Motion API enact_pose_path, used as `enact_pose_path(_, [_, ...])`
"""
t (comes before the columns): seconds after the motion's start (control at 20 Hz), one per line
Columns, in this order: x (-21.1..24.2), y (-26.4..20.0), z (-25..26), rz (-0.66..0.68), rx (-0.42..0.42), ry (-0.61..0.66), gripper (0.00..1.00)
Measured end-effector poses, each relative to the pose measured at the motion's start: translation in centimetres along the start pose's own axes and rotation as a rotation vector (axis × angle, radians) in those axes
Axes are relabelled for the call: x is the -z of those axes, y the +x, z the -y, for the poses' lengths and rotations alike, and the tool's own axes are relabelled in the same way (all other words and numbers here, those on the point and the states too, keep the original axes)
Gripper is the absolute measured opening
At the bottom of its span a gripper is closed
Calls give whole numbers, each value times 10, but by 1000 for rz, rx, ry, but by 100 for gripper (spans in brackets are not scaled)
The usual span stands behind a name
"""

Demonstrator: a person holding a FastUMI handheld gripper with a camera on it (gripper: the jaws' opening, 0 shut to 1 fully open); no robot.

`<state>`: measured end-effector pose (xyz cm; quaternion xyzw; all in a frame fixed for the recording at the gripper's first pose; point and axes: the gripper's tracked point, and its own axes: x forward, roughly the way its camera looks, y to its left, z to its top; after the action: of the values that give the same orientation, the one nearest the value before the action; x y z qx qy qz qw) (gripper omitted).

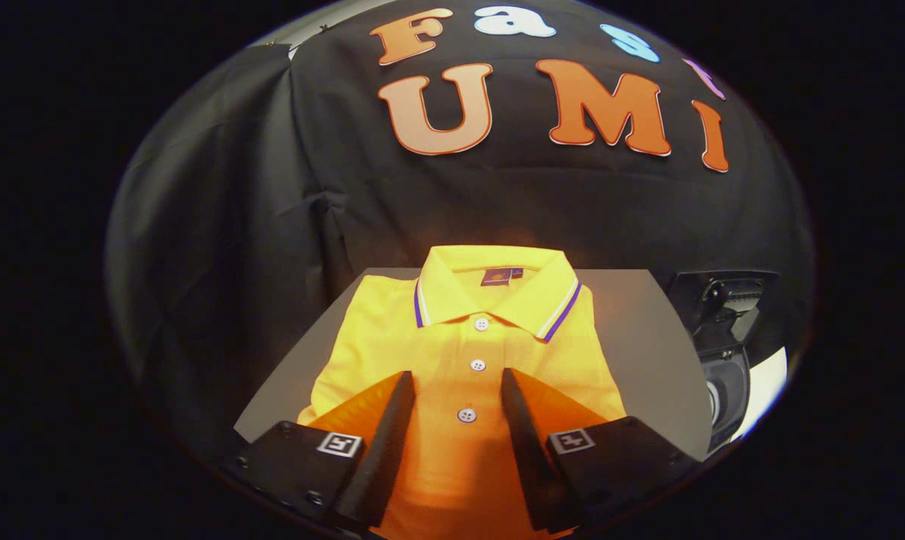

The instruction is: Put the clothes into the washing machine and then close the washing machine lid.

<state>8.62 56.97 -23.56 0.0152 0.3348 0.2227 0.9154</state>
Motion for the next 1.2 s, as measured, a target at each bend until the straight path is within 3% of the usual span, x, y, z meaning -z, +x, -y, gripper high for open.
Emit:
enact_pose_path(0.05, [-3, 1, 2, 16, -3, -18, 73])
enact_pose_path(0.25, [3, -1, 6, 31, -45, -58, 21])
enact_pose_path(0.4, [-4, -2, 6, 88, -57, -51, 9])
enact_pose_path(0.55, [-15, -16, 5, 201, -90, -25, 8])
enact_pose_path(0.8, [-23, -35, 3, 262, -137, 12, 8])
enact_pose_path(1.2, [-64, -102, 14, 383, -197, -1, 8])
